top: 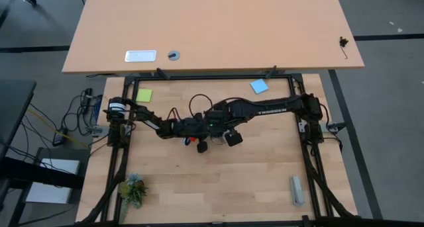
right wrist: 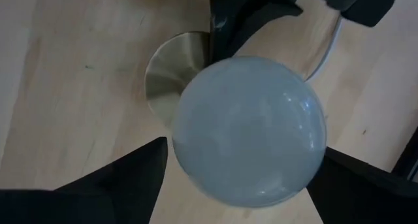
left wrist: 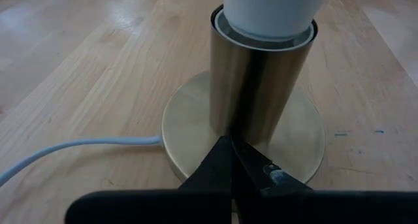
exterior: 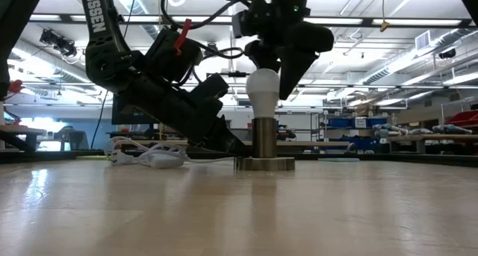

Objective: Screw lightbulb
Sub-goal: Insert the light bulb into the lamp

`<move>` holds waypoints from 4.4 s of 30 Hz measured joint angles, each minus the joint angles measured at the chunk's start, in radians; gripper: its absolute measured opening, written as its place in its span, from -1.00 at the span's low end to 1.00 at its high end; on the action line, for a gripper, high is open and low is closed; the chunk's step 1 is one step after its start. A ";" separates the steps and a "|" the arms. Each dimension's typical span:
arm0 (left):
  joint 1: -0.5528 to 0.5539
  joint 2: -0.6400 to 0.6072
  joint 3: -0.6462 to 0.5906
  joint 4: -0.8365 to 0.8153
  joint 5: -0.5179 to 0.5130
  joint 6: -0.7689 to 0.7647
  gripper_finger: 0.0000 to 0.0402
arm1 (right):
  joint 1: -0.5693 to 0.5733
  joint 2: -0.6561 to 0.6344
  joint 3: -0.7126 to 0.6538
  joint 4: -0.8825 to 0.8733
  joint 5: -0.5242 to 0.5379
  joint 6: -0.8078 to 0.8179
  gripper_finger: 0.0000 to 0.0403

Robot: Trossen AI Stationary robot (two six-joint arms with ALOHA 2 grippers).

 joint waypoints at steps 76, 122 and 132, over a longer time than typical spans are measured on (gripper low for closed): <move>0.000 0.000 0.000 0.000 0.009 0.000 -1.00 | -0.048 -0.007 0.124 0.004 -0.181 0.230 0.70; 0.000 0.000 0.000 -0.003 0.004 0.000 -1.00 | -0.052 0.000 0.086 -0.015 -0.194 0.706 0.48; 0.000 0.000 0.000 -0.003 0.009 0.000 -1.00 | -0.029 0.000 0.163 -0.058 -0.086 0.358 0.62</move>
